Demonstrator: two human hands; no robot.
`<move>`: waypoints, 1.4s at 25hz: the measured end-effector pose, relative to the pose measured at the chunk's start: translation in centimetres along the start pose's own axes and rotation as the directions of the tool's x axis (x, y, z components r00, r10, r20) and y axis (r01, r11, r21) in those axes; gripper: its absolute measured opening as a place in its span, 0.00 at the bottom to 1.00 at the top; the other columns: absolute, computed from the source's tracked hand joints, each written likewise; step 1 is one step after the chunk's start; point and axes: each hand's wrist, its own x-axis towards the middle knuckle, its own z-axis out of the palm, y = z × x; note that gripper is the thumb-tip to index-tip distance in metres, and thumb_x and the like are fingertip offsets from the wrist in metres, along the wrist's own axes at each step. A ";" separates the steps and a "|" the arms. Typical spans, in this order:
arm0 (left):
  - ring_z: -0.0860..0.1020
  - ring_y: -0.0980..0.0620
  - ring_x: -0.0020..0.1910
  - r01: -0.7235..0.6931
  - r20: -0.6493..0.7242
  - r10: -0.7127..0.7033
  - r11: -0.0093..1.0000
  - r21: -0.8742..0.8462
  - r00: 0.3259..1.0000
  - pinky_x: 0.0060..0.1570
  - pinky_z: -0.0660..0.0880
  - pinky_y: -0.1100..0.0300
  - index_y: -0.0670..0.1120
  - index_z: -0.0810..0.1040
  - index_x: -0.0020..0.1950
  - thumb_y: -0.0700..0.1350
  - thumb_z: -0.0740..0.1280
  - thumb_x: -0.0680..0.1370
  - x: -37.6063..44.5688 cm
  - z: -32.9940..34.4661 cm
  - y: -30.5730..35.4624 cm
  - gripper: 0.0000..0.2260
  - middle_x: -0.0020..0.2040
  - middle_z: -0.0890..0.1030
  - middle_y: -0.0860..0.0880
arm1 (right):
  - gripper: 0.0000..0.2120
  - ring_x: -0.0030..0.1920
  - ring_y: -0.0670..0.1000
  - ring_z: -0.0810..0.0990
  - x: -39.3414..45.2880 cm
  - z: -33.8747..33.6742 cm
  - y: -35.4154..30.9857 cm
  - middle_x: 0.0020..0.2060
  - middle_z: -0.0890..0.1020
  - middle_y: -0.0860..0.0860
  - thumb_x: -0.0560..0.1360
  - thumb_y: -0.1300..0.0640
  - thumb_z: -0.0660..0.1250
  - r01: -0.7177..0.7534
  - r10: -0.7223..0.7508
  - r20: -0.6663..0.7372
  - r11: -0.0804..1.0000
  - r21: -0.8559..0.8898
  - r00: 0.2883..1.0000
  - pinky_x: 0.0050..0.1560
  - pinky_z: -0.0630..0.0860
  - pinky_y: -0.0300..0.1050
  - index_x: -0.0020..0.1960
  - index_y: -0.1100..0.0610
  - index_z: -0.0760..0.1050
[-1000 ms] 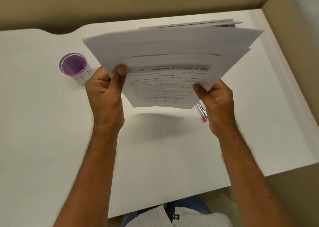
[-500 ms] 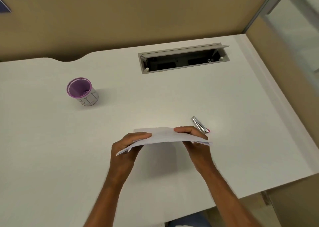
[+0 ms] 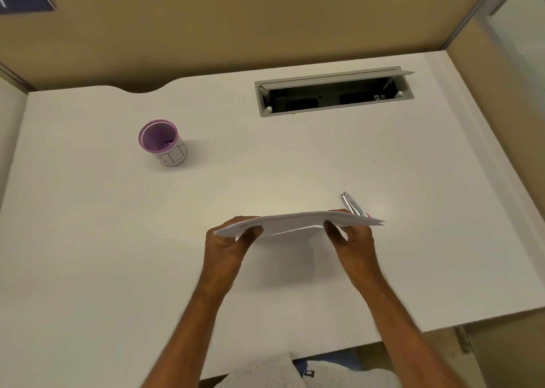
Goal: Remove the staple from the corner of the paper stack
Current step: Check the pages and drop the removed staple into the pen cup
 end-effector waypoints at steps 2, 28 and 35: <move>0.85 0.59 0.48 0.030 0.017 -0.029 0.999 -0.014 0.999 0.49 0.79 0.66 0.58 0.88 0.48 0.49 0.75 0.73 -0.4 0.0 -0.3 0.06 0.46 0.89 0.56 | 0.19 0.55 0.41 0.83 -0.3 0.0 0.5 0.49 0.86 0.38 0.80 0.64 0.68 -0.028 0.028 0.013 1.000 -0.002 1.000 0.55 0.75 0.31 0.51 0.38 0.82; 0.86 0.52 0.55 0.423 -0.069 -0.418 0.901 0.093 0.906 0.56 0.83 0.54 0.47 0.81 0.67 0.48 0.69 0.82 -1.5 3.9 -5.7 0.15 0.61 0.86 0.49 | 0.16 0.55 0.45 0.81 -1.9 -3.5 4.0 0.58 0.81 0.42 0.83 0.56 0.66 -0.241 0.261 0.004 0.897 -0.370 0.965 0.43 0.75 0.23 0.70 0.52 0.73; 0.85 0.49 0.40 0.522 -0.166 -0.511 0.704 0.482 0.843 0.44 0.85 0.50 0.48 0.77 0.43 0.48 0.68 0.81 0.0 5.5 -8.1 0.09 0.44 0.85 0.48 | 0.11 0.51 0.50 0.78 -2.3 -4.3 8.1 0.60 0.81 0.55 0.83 0.58 0.65 -0.387 0.392 -0.110 0.754 -0.530 0.913 0.38 0.69 0.26 0.65 0.56 0.74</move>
